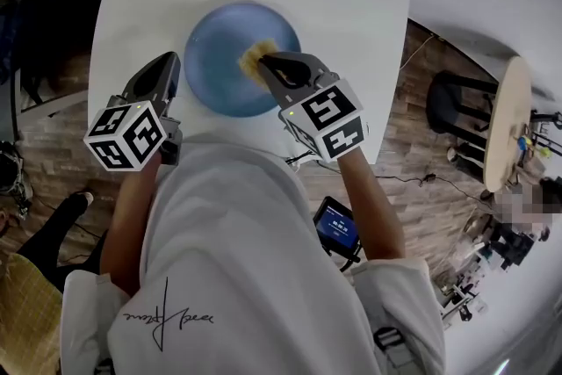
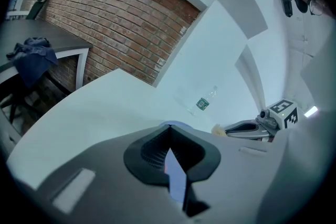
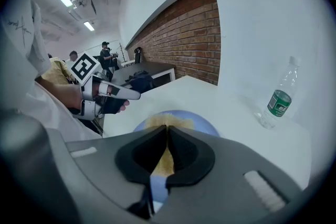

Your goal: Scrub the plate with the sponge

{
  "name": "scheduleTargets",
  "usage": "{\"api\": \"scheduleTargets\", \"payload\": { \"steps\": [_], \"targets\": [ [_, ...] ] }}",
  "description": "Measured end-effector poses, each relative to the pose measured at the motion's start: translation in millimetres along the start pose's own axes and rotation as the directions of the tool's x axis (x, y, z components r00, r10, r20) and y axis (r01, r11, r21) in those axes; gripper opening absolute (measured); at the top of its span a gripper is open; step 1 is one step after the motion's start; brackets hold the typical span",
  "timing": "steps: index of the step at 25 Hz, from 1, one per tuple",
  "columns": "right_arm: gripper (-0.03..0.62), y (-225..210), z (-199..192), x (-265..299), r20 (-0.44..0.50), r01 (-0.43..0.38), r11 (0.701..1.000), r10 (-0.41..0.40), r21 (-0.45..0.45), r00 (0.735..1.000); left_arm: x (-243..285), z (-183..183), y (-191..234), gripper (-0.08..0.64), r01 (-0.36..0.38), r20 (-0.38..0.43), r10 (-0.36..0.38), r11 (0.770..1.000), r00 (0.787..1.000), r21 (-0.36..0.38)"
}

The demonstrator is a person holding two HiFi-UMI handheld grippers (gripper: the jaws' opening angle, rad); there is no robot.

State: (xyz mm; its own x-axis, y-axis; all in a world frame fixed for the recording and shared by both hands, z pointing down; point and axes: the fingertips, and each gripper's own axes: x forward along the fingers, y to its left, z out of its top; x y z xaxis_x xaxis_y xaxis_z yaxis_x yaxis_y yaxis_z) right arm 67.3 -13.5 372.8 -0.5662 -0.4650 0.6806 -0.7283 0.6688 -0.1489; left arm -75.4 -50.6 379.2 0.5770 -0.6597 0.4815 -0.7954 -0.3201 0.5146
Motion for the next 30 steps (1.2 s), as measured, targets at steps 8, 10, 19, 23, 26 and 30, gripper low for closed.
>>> {"api": "scheduleTargets", "payload": {
  "steps": [8, 10, 19, 23, 26, 30],
  "targets": [
    [0.015, 25.1, 29.7, -25.2, 0.093, -0.015, 1.000, 0.014, 0.013, 0.996, -27.5, 19.9, -21.3, 0.014, 0.048, 0.056, -0.049, 0.999, 0.997, 0.024],
    [0.015, 26.5, 32.2, -30.2, 0.118, -0.014, 1.000, 0.011, 0.020, 0.993, -29.3, 21.5, -27.3, 0.014, 0.060, 0.068, -0.062, 0.998, 0.996, 0.030],
    [0.015, 36.2, 37.4, -56.3, 0.165, 0.009, 1.000, -0.013, 0.023, 0.986, -47.5, 33.8, -55.2, 0.014, 0.108, 0.108, -0.113, 0.993, 0.988, 0.051],
    [0.015, 38.5, 30.8, -51.2, 0.170, 0.015, 1.000, -0.018, 0.024, 0.985, -45.9, 29.4, -53.7, 0.014, 0.122, 0.114, -0.128, 0.991, 0.985, 0.063],
    [0.015, 45.1, 31.0, -56.8, 0.173, 0.018, 1.000, -0.022, 0.025, 0.985, -54.3, 30.4, -57.8, 0.014, 0.125, 0.118, -0.133, 0.990, 0.984, 0.068],
    [0.015, 38.6, 40.8, -76.5, 0.179, 0.019, 0.999, -0.024, 0.033, 0.984, -57.6, 44.0, -77.4, 0.014, 0.124, 0.115, -0.132, 0.990, 0.985, 0.073]
  ]
}}
